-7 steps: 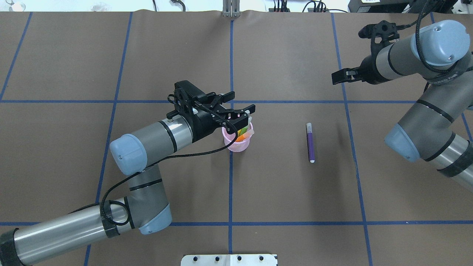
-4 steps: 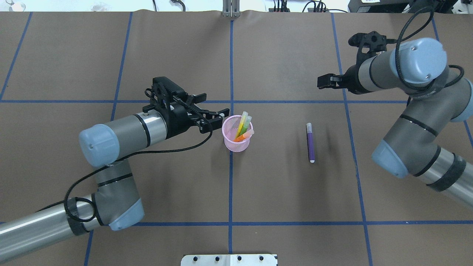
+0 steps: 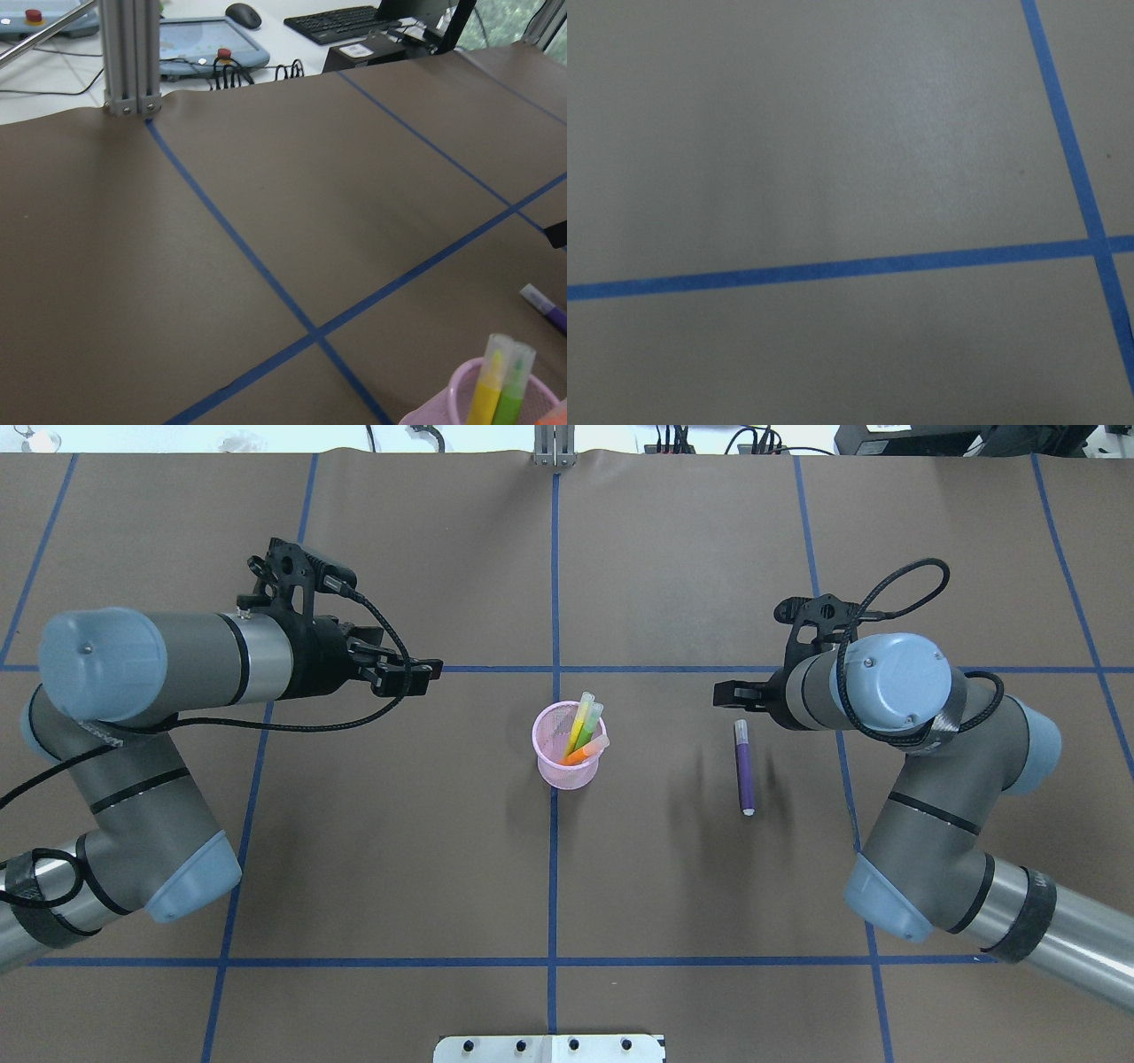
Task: Collect pens into pen holder
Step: 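Withdraw the left gripper while the right gripper moves toward the purple marker, then lower the right gripper onto the purple marker and grasp it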
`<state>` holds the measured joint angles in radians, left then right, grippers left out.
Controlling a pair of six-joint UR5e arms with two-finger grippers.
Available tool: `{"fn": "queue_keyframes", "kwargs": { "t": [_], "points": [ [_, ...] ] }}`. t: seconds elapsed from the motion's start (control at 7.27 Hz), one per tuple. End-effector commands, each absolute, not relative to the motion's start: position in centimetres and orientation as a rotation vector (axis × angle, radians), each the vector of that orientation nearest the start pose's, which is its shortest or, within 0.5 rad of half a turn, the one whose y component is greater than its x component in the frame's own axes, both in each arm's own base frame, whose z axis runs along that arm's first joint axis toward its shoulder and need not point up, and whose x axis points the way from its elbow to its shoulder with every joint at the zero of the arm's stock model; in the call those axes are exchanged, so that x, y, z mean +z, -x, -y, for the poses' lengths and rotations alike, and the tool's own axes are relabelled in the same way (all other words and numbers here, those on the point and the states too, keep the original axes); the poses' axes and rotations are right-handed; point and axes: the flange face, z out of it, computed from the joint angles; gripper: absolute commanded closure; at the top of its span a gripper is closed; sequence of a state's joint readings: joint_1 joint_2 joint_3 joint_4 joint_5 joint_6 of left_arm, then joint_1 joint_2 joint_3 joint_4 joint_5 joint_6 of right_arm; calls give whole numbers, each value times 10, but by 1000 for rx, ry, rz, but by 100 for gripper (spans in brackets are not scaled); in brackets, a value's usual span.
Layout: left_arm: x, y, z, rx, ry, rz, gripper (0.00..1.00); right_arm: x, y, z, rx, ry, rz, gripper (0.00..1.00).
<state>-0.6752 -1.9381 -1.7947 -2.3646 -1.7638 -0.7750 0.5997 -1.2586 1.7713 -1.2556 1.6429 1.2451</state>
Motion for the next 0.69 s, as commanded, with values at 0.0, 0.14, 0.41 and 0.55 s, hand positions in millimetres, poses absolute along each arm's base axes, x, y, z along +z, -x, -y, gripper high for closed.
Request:
{"fn": "queue_keyframes", "kwargs": {
  "t": [0.0, 0.14, 0.41, 0.55],
  "points": [
    [264, -383, 461, 232, -775, -1114, 1, 391, 467, 436, 206, -318, 696, 15],
    [265, -383, 461, 230, -775, -1112, 1, 387, 469, 436, 209, -325, 700, 28],
    [263, -382, 459, 231, -778, -1115, 1, 385, 471, 434, 204, -325, 703, 44],
    [263, -382, 459, 230, -778, -1116, 1, 386, 472, 434, 204, -323, 702, 54]
  ]
}}
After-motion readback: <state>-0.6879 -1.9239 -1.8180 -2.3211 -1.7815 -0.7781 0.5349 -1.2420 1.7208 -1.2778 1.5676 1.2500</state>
